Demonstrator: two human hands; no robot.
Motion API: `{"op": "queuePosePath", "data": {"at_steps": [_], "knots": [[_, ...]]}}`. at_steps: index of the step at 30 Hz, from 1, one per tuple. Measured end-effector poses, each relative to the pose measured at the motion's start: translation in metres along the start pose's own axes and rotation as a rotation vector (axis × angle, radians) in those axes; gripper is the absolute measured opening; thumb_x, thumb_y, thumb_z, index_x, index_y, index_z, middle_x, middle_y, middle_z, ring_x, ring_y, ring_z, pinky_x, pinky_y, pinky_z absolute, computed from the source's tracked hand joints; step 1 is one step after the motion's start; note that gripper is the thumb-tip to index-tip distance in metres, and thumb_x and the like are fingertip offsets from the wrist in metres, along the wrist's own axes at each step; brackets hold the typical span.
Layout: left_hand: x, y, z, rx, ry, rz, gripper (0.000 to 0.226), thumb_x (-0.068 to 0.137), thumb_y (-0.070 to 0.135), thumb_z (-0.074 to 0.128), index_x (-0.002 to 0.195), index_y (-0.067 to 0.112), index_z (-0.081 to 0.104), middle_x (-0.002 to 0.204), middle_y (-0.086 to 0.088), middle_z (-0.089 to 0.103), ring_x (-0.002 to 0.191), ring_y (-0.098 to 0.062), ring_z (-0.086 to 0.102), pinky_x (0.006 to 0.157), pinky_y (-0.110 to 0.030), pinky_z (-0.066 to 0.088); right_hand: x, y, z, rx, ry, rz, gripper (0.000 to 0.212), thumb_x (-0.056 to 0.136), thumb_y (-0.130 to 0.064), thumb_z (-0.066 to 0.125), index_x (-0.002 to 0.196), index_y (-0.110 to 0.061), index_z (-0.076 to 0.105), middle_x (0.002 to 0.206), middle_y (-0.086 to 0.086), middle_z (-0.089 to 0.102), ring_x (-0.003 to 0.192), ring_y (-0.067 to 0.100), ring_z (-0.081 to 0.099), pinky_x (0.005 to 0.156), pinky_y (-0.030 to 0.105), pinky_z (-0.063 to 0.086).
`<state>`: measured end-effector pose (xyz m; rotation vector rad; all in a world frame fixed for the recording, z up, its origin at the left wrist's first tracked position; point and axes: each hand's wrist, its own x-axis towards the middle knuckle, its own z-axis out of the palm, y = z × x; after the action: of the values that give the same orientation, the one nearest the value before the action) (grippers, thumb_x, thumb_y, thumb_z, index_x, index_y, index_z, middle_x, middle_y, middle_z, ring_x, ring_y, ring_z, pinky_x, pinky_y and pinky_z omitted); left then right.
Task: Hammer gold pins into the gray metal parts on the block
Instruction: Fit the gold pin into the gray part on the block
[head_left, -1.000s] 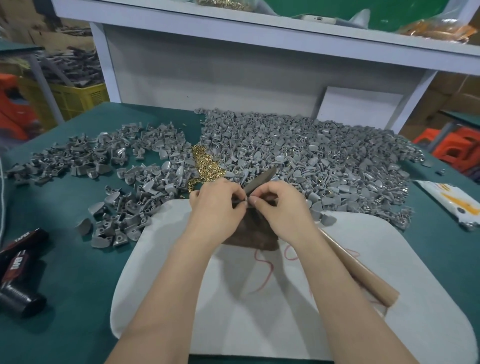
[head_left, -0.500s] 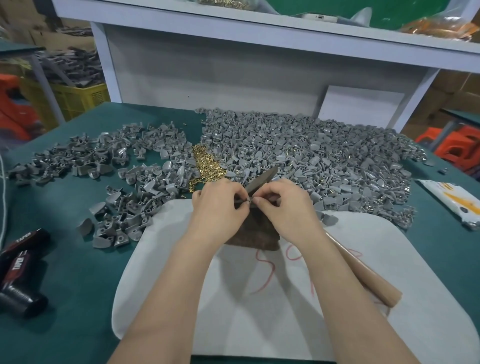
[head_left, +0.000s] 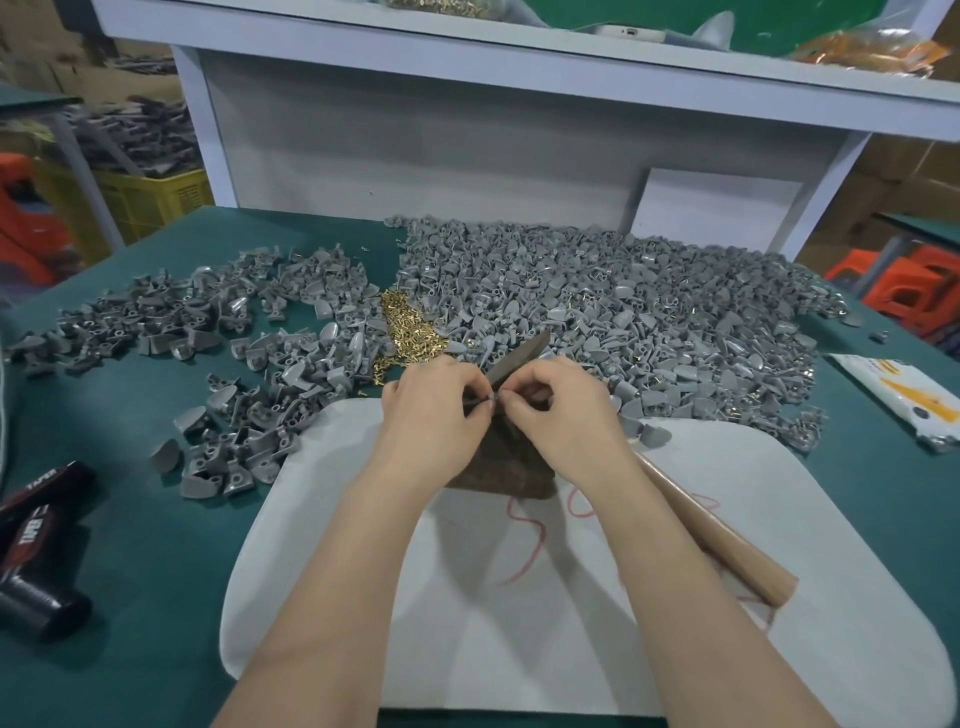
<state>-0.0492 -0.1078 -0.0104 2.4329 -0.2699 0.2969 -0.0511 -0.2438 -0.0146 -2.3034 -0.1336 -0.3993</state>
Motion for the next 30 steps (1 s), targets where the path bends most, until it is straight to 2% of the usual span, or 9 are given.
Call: {"op": "queuePosePath", "data": {"at_steps": [5, 11, 16, 20, 24, 30], "knots": [[0.0, 0.0, 0.0, 0.003, 0.001, 0.002, 0.006, 0.087, 0.024, 0.062, 0.088, 0.025, 0.067, 0.098, 0.004, 0.059, 0.104, -0.023, 0.053, 0.093, -0.043, 0.041, 0.0, -0.002, -0.002, 0.011, -0.023, -0.012, 0.018, 0.08, -0.013, 0.067, 0.077, -0.03, 0.06, 0.085, 0.003, 0.059, 0.069, 0.004, 0.05, 0.075, 0.023, 0.044], [0.0, 0.001, -0.001, 0.004, -0.002, 0.003, 0.005, 0.088, 0.027, 0.062, 0.089, 0.025, 0.067, 0.097, 0.005, 0.058, 0.104, -0.021, 0.052, 0.094, -0.043, 0.041, 0.001, -0.001, -0.002, -0.021, -0.039, 0.003, 0.012, 0.083, -0.015, 0.066, 0.078, -0.026, 0.063, 0.09, -0.002, 0.06, 0.07, -0.003, 0.05, 0.069, 0.009, 0.038], [0.0, 0.001, -0.001, 0.0, -0.003, 0.003, 0.004, 0.087, 0.027, 0.063, 0.088, 0.025, 0.066, 0.095, 0.006, 0.056, 0.105, -0.022, 0.05, 0.094, -0.043, 0.04, 0.001, 0.001, -0.001, 0.014, -0.033, 0.036, 0.007, 0.084, -0.016, 0.067, 0.078, -0.021, 0.066, 0.091, -0.002, 0.06, 0.073, 0.0, 0.052, 0.073, 0.015, 0.039], [0.0, 0.001, -0.001, 0.007, -0.012, 0.005, 0.006, 0.088, 0.026, 0.063, 0.09, 0.023, 0.067, 0.092, 0.008, 0.051, 0.105, -0.023, 0.049, 0.095, -0.043, 0.039, 0.001, -0.001, -0.001, -0.003, -0.025, 0.034, 0.01, 0.084, -0.016, 0.067, 0.076, -0.022, 0.064, 0.086, -0.006, 0.057, 0.07, -0.002, 0.05, 0.065, 0.008, 0.035], [0.0, 0.002, -0.001, 0.014, -0.008, 0.005, 0.007, 0.089, 0.023, 0.061, 0.092, 0.021, 0.067, 0.093, 0.007, 0.053, 0.106, -0.024, 0.049, 0.094, -0.043, 0.039, 0.005, -0.007, -0.004, -0.142, -0.063, 0.01, 0.013, 0.085, -0.017, 0.064, 0.075, -0.024, 0.06, 0.078, -0.011, 0.049, 0.069, 0.004, 0.047, 0.06, 0.016, 0.03], [-0.001, 0.003, -0.002, 0.005, -0.002, 0.017, 0.008, 0.087, 0.021, 0.063, 0.093, 0.017, 0.068, 0.104, 0.001, 0.062, 0.107, -0.026, 0.049, 0.093, -0.042, 0.04, 0.009, -0.018, -0.007, -0.332, -0.134, -0.038, 0.005, 0.087, -0.017, 0.06, 0.082, -0.02, 0.061, 0.088, -0.004, 0.048, 0.092, 0.022, 0.055, 0.082, 0.034, 0.044]]}}
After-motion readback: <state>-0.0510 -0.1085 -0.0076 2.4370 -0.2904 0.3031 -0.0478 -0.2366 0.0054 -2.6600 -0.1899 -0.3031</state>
